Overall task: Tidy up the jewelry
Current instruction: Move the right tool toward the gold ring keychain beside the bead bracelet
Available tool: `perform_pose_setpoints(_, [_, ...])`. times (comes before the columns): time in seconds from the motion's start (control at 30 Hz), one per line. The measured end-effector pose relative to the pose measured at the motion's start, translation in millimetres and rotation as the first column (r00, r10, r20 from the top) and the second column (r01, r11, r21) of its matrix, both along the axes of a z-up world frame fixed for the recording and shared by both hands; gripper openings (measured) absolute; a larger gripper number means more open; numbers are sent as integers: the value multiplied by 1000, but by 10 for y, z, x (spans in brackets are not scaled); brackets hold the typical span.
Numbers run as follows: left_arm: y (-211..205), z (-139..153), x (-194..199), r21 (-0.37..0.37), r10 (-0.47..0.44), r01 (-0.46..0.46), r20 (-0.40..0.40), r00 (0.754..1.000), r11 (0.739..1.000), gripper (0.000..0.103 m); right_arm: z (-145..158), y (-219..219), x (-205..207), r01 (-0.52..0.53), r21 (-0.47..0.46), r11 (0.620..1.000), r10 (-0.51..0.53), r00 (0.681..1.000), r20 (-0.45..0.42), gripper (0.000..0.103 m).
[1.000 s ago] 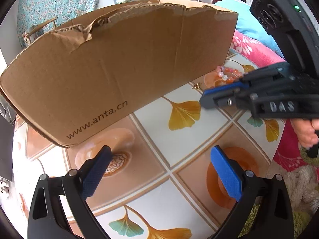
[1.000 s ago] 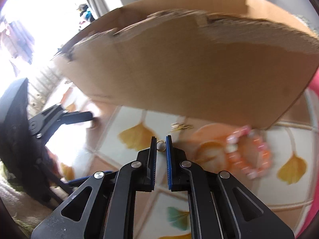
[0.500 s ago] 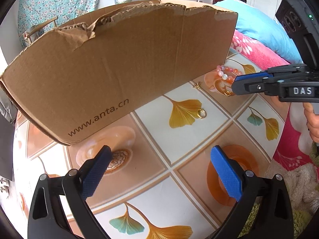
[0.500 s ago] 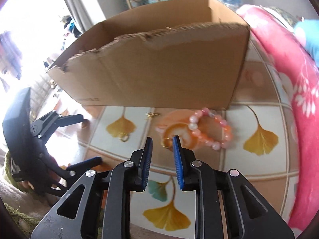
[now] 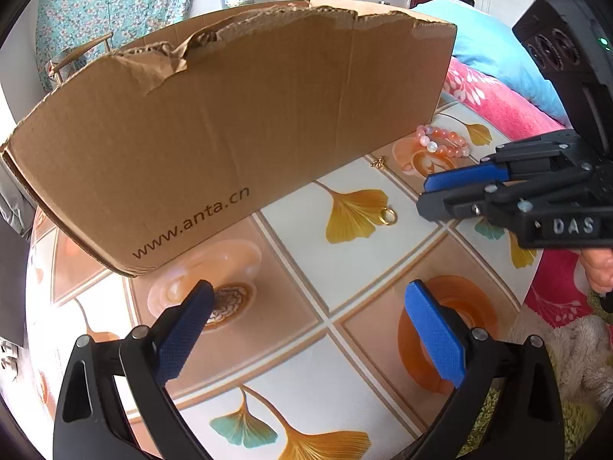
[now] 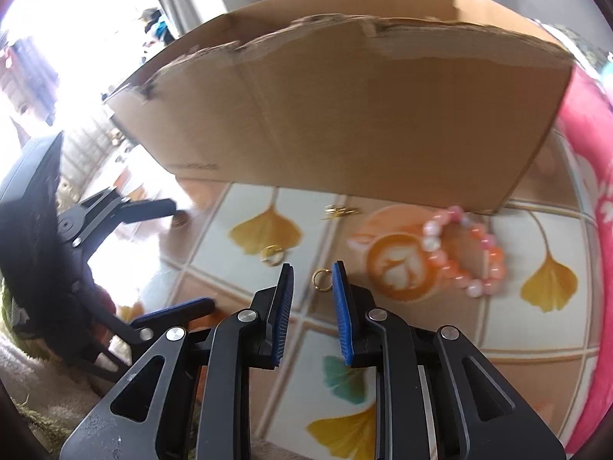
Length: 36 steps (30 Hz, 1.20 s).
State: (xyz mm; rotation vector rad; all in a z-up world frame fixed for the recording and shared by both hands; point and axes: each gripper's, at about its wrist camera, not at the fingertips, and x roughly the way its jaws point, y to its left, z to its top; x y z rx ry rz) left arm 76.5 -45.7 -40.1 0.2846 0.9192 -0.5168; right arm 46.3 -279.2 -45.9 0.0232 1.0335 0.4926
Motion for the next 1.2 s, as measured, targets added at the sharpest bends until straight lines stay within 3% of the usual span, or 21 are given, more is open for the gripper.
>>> perform_pose_setpoints(0.13, [28, 6, -3, -2, -8, 8, 1, 1000, 1000, 98, 35, -55, -27, 30, -7, 1000, -30, 999, 17, 22])
perform_pose_setpoints(0.23, [32, 71, -21, -19, -11, 12, 52, 999, 1000, 96, 93, -182, -78, 63, -4, 998, -63, 998, 24, 22])
perform_pose_setpoints(0.33, [-21, 156, -29, -59, -41, 47, 98, 994, 997, 86, 120, -273, -96, 85, 5, 996, -85, 996, 26, 22])
perform_pose_setpoints(0.4, [-83, 167, 13, -99, -71, 79, 87, 994, 992, 68, 120, -324, -101, 99, 24, 995, -99, 995, 22, 22])
perform_pose_setpoints(0.5, [-167, 139, 85, -130, -100, 106, 53, 994, 986, 49, 93, -272, -136, 105, 34, 994, -106, 994, 20, 22])
perform_pose_setpoints(0.7, [-330, 92, 141, -115, -154, 156, 28, 988, 981, 29, 21, -303, -184, 114, 56, 992, -115, 993, 6, 22])
perform_pose_setpoints(1.07, [-451, 60, 125, -42, -182, 185, 68, 981, 982, 17, -3, -313, -139, 133, 57, 990, -133, 991, 1, 22])
perform_pose_setpoints(1.1, [-458, 58, 120, -38, -185, 188, 72, 980, 982, 12, -3, -303, -142, 134, 58, 989, -134, 991, 2, 22])
perform_pose_setpoints(1.2, [-454, 59, 128, -48, -179, 182, 69, 981, 982, 11, 3, -271, -154, 130, 56, 990, -130, 991, 3, 22])
